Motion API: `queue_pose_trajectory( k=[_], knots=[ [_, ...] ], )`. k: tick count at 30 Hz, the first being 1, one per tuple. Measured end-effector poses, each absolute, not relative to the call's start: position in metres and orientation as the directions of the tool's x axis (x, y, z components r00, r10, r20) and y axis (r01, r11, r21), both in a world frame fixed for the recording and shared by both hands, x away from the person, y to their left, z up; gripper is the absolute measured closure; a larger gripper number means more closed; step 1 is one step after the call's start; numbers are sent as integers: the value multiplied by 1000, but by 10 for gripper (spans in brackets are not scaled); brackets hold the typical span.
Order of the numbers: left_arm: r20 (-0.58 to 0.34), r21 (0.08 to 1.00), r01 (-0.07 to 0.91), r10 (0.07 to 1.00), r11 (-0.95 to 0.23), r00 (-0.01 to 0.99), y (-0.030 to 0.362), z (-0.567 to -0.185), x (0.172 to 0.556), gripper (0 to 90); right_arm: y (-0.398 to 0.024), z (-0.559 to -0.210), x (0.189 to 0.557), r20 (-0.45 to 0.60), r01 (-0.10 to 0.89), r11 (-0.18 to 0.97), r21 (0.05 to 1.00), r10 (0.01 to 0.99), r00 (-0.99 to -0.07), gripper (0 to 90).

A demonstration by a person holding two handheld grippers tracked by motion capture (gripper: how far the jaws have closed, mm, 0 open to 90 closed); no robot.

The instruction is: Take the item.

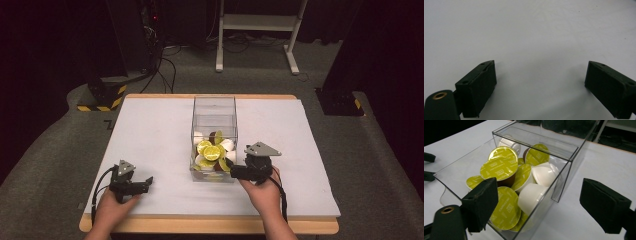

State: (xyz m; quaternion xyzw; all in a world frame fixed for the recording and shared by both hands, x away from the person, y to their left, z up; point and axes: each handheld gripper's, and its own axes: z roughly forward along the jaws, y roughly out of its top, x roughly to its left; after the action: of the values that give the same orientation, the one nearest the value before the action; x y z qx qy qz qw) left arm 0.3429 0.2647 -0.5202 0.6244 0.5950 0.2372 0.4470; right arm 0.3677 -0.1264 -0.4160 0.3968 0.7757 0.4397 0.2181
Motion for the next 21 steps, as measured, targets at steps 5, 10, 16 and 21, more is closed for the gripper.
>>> queue_pose_trajectory(
  k=[5, 10, 16, 21],
  knots=[
    [-234, 840, 532, 955, 105, 181, 265, -520, 343, 103, -118, -416, 369, 24, 435, 297, 850, 802, -597, 169],
    [-237, 840, 531, 955, 109, 180, 265, -520, 343, 103, -113, -417, 370, 18, 427, 306, 851, 796, -605, 171],
    [-234, 840, 533, 955, 105, 180, 265, -520, 343, 103, -103, -418, 371, 17, 417, 305, 856, 790, -612, 182],
    [-236, 840, 531, 955, 108, 180, 265, -520, 343, 103, -95, -420, 377, 30, 432, 305, 849, 788, -615, 190]
  ],
)
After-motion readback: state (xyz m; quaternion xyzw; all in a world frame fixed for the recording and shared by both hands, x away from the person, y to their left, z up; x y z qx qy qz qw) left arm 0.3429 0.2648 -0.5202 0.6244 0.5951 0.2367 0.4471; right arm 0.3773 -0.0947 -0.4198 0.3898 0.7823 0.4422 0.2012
